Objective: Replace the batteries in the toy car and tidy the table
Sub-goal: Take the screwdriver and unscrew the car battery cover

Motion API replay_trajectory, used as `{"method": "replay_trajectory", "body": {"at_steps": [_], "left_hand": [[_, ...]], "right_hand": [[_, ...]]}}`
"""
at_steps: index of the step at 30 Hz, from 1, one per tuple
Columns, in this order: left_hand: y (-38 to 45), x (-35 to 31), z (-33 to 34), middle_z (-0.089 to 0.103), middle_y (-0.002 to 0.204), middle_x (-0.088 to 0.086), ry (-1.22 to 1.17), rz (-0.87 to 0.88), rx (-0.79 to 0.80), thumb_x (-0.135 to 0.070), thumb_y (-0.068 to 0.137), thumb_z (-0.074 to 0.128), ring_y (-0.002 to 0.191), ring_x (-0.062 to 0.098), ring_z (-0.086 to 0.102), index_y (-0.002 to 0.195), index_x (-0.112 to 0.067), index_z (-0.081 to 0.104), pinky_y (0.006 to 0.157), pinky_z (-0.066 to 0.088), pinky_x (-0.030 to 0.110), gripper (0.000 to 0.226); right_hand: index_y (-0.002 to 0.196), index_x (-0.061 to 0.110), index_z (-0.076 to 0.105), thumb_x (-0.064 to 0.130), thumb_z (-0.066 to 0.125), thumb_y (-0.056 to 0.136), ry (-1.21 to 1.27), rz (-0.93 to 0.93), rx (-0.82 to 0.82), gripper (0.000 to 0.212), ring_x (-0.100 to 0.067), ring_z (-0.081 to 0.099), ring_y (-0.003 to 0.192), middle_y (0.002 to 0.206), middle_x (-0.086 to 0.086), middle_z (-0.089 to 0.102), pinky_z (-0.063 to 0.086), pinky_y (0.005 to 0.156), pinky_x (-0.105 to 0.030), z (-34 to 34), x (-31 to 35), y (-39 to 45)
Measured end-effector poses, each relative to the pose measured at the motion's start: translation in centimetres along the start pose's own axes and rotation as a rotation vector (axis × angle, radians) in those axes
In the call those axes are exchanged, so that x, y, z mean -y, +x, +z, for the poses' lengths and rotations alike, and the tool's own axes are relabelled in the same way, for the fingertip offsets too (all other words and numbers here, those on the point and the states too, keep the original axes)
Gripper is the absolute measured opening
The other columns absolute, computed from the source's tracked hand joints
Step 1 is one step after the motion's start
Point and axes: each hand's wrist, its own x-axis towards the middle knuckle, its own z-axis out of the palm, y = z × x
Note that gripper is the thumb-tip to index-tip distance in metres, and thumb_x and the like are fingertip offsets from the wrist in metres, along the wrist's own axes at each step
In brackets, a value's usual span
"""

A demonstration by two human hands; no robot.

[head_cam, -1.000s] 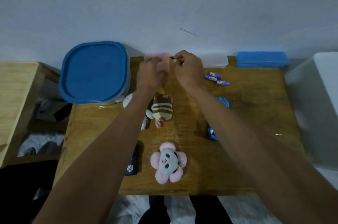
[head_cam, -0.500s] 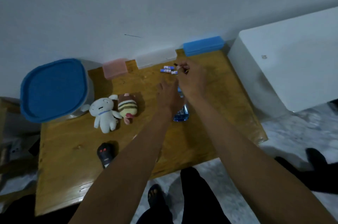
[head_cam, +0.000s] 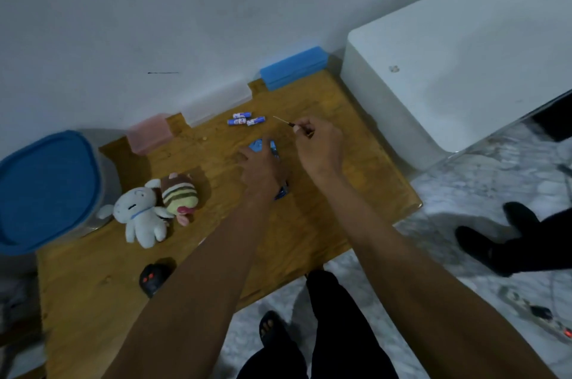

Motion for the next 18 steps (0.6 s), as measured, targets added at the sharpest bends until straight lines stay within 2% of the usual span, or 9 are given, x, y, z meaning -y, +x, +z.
{"method": "replay_trajectory", "body": {"at_steps": [3, 5, 7, 9, 10, 11, 13, 14, 18], "left_hand": [[-0.1, 0.3, -1.2, 0.024, 0.154, 0.018, -0.201, 0.049, -0.038, -0.024, 0.089, 0.074, 0.129, 0.042, 0.047, 0.155, -0.037, 0.033, 0.102, 0.048, 0.048, 0.079], [-0.4, 0.4, -2.6, 0.028, 0.154, 0.018, -0.347, 0.081, -0.065, -0.011, 0.092, 0.071, 0.136, 0.037, 0.04, 0.156, -0.033, 0.034, 0.108, 0.041, 0.041, 0.078], [-0.5, 0.8, -3.8, 0.029, 0.154, 0.018, -0.443, 0.117, -0.082, -0.006, 0.091, 0.072, 0.141, 0.035, 0.033, 0.156, -0.036, 0.035, 0.11, 0.039, 0.039, 0.08], [-0.7, 1.3, -4.5, 0.033, 0.153, 0.015, -0.523, 0.164, -0.098, -0.003, 0.093, 0.068, 0.139, 0.034, 0.039, 0.152, -0.04, 0.041, 0.099, 0.049, 0.025, 0.075], [-0.8, 1.6, -4.9, 0.038, 0.149, 0.014, -0.571, 0.184, -0.106, -0.003, 0.095, 0.064, 0.131, 0.032, 0.047, 0.15, -0.041, 0.044, 0.089, 0.053, 0.017, 0.07], [-0.9, 1.8, -5.2, 0.043, 0.144, 0.014, -0.612, 0.193, -0.114, -0.006, 0.098, 0.059, 0.122, 0.031, 0.054, 0.148, -0.042, 0.048, 0.079, 0.055, 0.015, 0.063], [-1.5, 2.3, -5.8, 0.053, 0.133, 0.014, -0.688, 0.215, -0.135, -0.011, 0.101, 0.049, 0.1, 0.028, 0.061, 0.143, -0.042, 0.054, 0.066, 0.053, 0.017, 0.052], [-1.9, 2.3, -6.2, 0.055, 0.13, 0.014, -0.732, 0.223, -0.133, -0.011, 0.101, 0.045, 0.092, 0.024, 0.062, 0.141, -0.039, 0.056, 0.064, 0.052, 0.019, 0.05], [-3.9, 2.7, -7.4, 0.053, 0.132, 0.006, -0.881, 0.206, -0.107, -0.009, 0.101, 0.041, 0.103, 0.015, 0.06, 0.131, -0.039, 0.059, 0.082, 0.058, 0.039, 0.046]], "right_hand": [[0.103, 0.024, 0.074, 0.019, 0.066, 0.096, 0.014, 0.003, 0.007, 0.011, -0.005, 0.064, 0.087, 0.096, 0.01, 0.071, 0.051, 0.071, -0.016, -0.1, 0.7, 0.3], [0.104, 0.024, 0.073, 0.019, 0.066, 0.096, 0.028, 0.001, 0.005, 0.012, -0.004, 0.064, 0.087, 0.096, 0.012, 0.07, 0.055, 0.075, -0.022, -0.2, 1.4, 0.5], [0.106, 0.024, 0.071, 0.02, 0.065, 0.097, 0.043, 0.006, 0.018, 0.012, -0.004, 0.065, 0.086, 0.097, 0.012, 0.07, 0.056, 0.075, -0.024, -0.3, 1.9, 0.7], [0.105, 0.024, 0.07, 0.021, 0.063, 0.098, 0.064, 0.029, 0.034, 0.011, -0.006, 0.064, 0.089, 0.099, 0.009, 0.07, 0.054, 0.076, -0.023, -0.3, 2.5, 0.9], [0.105, 0.024, 0.069, 0.021, 0.062, 0.098, 0.089, 0.043, 0.039, 0.01, -0.007, 0.063, 0.091, 0.1, 0.008, 0.069, 0.053, 0.077, -0.022, -0.4, 2.9, 1.0], [0.104, 0.023, 0.069, 0.02, 0.062, 0.098, 0.117, 0.058, 0.043, 0.01, -0.007, 0.063, 0.092, 0.1, 0.008, 0.068, 0.051, 0.077, -0.02, -0.4, 3.2, 1.1], [0.104, 0.022, 0.069, 0.018, 0.063, 0.098, 0.17, 0.078, 0.056, 0.01, -0.006, 0.061, 0.09, 0.098, 0.008, 0.067, 0.047, 0.074, -0.013, -0.4, 3.9, 1.2], [0.103, 0.021, 0.07, 0.017, 0.063, 0.097, 0.2, 0.089, 0.061, 0.01, -0.005, 0.061, 0.089, 0.095, 0.009, 0.066, 0.047, 0.074, -0.012, -0.4, 4.2, 1.2], [0.1, 0.028, 0.064, 0.013, 0.068, 0.092, 0.319, 0.121, 0.075, 0.017, -0.009, 0.066, 0.091, 0.096, 0.01, 0.065, 0.06, 0.083, -0.029, -0.3, 5.2, 0.8]]}}
